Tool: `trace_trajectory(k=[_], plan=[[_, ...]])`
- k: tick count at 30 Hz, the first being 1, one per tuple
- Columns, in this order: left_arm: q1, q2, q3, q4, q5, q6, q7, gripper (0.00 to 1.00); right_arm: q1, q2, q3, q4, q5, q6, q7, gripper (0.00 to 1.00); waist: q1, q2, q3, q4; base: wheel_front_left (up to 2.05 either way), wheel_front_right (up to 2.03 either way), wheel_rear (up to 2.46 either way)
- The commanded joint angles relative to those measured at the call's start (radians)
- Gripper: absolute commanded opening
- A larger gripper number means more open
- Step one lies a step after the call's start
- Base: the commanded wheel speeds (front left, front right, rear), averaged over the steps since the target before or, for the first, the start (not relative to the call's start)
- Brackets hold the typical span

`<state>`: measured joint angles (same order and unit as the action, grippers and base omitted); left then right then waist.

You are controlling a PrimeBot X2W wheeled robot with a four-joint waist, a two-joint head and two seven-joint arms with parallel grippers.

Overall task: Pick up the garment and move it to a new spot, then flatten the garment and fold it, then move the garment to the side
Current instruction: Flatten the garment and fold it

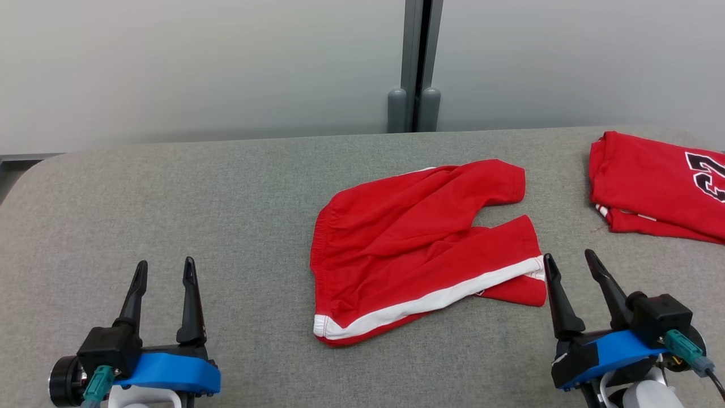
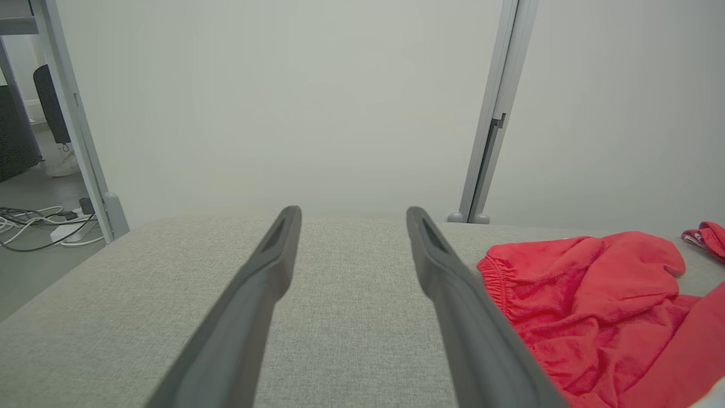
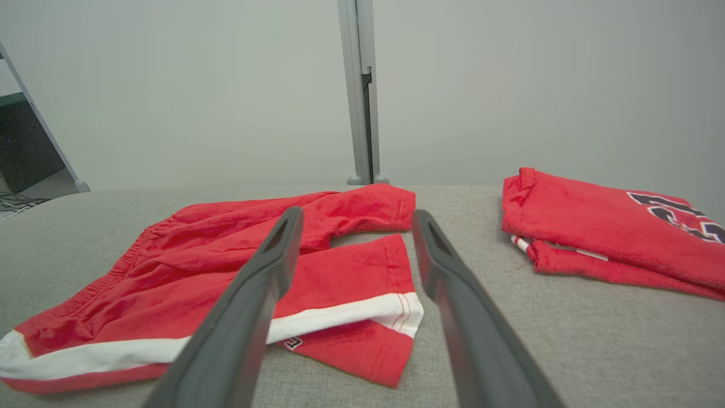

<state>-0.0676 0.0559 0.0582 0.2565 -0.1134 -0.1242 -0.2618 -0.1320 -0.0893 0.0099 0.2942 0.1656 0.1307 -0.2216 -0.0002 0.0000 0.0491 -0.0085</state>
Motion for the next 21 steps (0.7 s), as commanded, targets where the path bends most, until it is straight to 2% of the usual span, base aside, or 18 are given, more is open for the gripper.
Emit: trace_trajectory(k=[1,11,15,21], plan=[[0.002,0.003,0.006,-0.004,0.000,-0.006,-0.004,1.00,0.013,0.001,-0.005,-0.008,-0.004,0.000,0.001,1.00,0.0002,0.0000,0.000,-0.001,0.00,0.00,0.00],[-0.029,0.008,-0.041,0.002,0.027,-0.008,-0.004,1.00,0.050,0.032,-0.020,-0.085,-0.036,0.000,0.051,1.00,0.0002,0.0000,0.002,-0.002,0.00,0.00,0.00],[-0.058,0.009,-0.124,0.025,0.020,-0.009,-0.004,1.00,0.047,0.035,-0.013,-0.089,-0.039,0.000,0.052,1.00,0.0002,0.0000,0.006,-0.002,0.00,0.00,0.00],[-0.105,0.045,-0.319,0.103,-0.045,-0.006,0.022,1.00,0.036,0.037,-0.001,-0.076,-0.034,0.000,0.052,1.00,0.0002,0.0000,0.013,-0.013,0.00,0.00,0.00]])
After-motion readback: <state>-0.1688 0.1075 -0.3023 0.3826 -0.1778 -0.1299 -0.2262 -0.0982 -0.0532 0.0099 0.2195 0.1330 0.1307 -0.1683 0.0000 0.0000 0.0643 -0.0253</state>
